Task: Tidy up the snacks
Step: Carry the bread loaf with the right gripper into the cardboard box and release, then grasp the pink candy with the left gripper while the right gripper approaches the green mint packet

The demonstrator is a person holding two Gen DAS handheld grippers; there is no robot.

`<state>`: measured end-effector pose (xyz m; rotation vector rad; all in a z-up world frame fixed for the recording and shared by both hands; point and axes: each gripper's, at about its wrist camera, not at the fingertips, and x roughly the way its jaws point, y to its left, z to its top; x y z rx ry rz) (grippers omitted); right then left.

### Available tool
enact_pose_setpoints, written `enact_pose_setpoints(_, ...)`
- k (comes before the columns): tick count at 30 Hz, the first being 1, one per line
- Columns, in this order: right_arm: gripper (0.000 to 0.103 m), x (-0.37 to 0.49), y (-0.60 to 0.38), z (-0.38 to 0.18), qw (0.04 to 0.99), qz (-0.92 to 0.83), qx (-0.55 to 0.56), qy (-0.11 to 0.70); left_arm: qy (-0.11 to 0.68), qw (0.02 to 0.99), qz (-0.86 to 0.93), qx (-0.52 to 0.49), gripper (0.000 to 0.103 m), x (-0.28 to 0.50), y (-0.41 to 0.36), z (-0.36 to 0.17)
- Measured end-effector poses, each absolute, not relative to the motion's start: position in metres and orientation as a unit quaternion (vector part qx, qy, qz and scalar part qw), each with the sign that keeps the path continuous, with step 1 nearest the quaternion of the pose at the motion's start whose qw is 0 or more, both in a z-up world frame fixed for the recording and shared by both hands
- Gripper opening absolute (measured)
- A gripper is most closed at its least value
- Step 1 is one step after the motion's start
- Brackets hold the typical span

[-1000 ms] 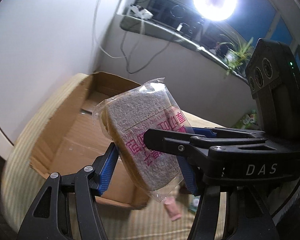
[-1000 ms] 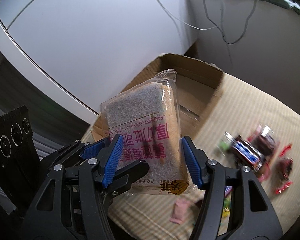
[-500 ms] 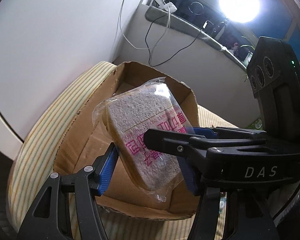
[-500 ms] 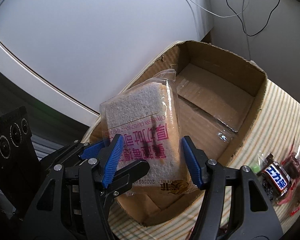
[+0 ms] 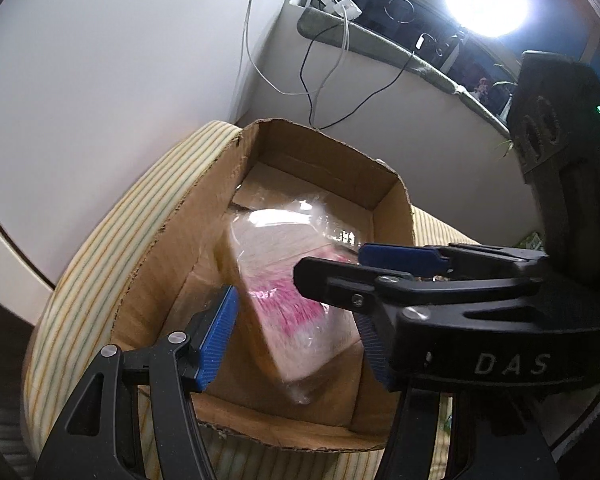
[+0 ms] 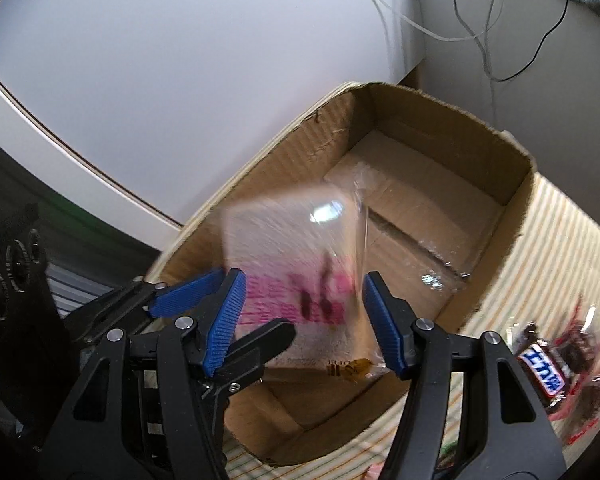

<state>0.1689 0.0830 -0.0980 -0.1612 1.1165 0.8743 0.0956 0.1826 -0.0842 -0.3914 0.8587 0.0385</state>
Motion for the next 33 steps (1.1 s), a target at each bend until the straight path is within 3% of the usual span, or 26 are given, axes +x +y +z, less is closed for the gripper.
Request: enact_pose_setpoints(33, 0.064, 0.125, -0.028, -0.054, 0.842, 0.32, -0.086, 0.426, 0.375, 0.916, 0.019, -0.138, 0.057, 0.039, 0.136, -0.062)
